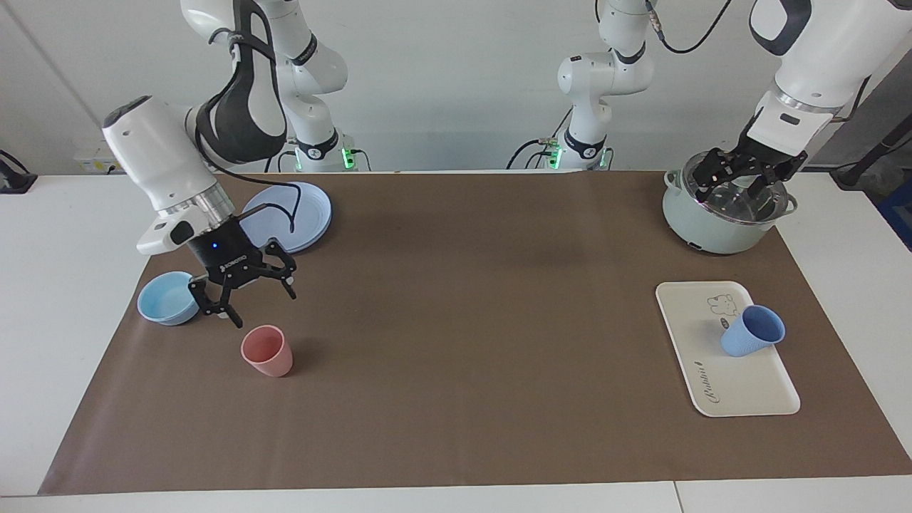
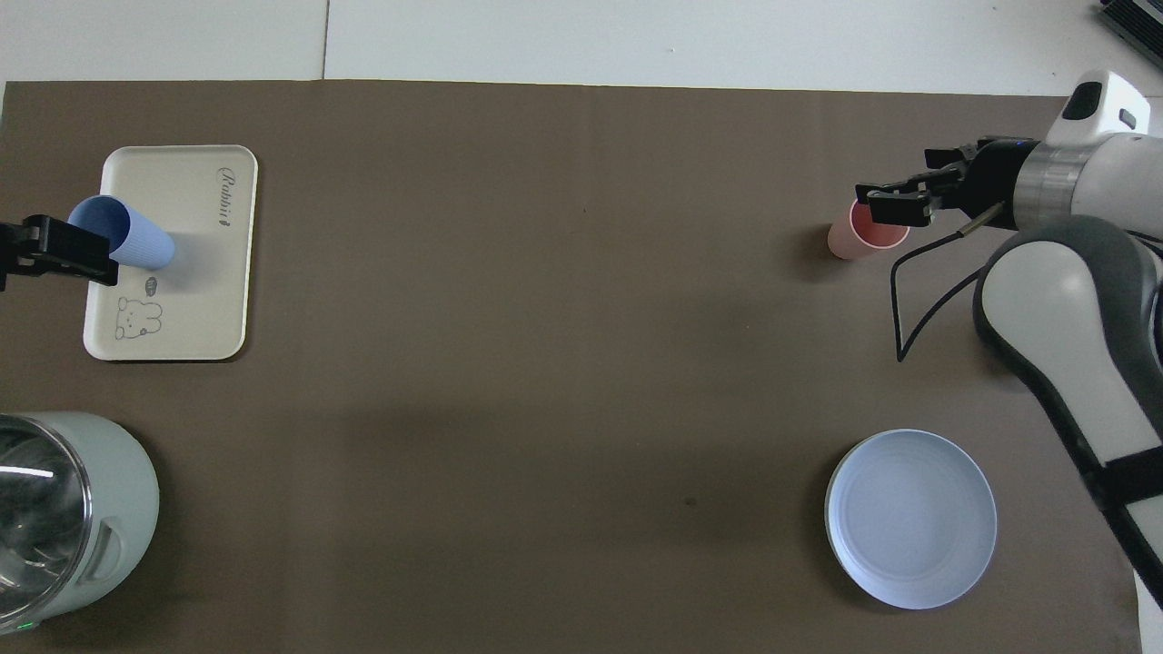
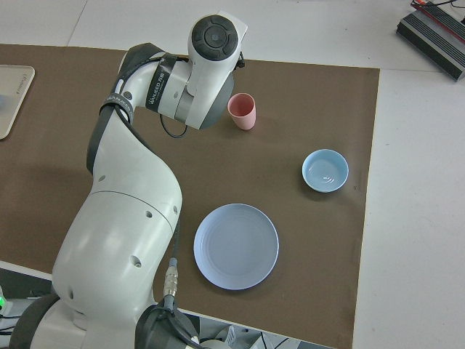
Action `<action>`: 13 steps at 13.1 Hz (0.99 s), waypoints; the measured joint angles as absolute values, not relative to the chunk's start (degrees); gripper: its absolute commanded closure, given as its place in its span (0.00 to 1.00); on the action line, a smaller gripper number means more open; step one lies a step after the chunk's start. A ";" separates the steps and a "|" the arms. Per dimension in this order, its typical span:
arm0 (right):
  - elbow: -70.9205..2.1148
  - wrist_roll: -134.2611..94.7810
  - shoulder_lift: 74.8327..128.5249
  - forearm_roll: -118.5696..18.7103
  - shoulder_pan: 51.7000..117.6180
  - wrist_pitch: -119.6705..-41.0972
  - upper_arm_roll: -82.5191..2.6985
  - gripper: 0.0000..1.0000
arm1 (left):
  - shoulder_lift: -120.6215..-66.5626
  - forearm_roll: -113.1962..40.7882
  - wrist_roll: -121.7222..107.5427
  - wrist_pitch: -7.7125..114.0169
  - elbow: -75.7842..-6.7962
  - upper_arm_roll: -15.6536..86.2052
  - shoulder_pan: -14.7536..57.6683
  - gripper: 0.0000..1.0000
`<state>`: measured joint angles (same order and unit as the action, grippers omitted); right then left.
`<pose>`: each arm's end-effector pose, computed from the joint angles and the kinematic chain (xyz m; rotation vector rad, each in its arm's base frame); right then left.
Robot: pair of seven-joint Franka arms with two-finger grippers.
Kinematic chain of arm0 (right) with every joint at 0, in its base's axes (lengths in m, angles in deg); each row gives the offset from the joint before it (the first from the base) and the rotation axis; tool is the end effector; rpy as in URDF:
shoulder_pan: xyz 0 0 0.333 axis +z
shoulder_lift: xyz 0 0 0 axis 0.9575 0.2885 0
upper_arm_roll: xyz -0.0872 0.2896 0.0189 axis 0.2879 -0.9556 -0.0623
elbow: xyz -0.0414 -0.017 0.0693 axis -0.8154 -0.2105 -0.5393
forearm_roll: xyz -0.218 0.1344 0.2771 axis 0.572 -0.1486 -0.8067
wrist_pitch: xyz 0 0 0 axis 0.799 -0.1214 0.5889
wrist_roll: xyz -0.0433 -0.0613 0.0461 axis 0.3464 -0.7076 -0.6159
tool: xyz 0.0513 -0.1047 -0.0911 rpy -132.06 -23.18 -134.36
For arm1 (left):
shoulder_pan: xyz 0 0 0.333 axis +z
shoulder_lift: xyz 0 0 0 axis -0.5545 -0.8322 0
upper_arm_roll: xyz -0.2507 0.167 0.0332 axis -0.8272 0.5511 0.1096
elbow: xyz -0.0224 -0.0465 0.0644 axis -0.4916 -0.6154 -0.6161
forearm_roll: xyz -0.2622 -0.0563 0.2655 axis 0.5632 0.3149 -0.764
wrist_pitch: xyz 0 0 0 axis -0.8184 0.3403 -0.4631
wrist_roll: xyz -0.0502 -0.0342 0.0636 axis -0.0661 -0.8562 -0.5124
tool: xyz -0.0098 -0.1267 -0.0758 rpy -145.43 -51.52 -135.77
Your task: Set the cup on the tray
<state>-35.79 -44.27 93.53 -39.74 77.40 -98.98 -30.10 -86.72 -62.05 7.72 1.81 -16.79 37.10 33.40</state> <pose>0.6323 0.0322 0.4648 -2.8329 -0.5650 -0.7009 0.5488 -0.0122 0.5793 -3.1314 0.0222 0.0203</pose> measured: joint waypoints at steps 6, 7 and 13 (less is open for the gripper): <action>-30.25 -12.58 84.82 -21.79 75.55 -69.04 -29.23 0.00 | -86.71 -62.05 7.72 2.46 -16.79 36.95 33.37 0.00; -28.04 -11.69 84.34 -20.97 75.22 -63.77 -29.22 0.00 | -86.71 -62.05 7.72 2.67 -16.79 36.90 33.37 0.00; -22.88 -11.30 84.06 -17.94 74.17 -52.98 -29.70 0.00 | -86.71 -60.88 7.72 2.73 -16.80 36.73 33.35 0.00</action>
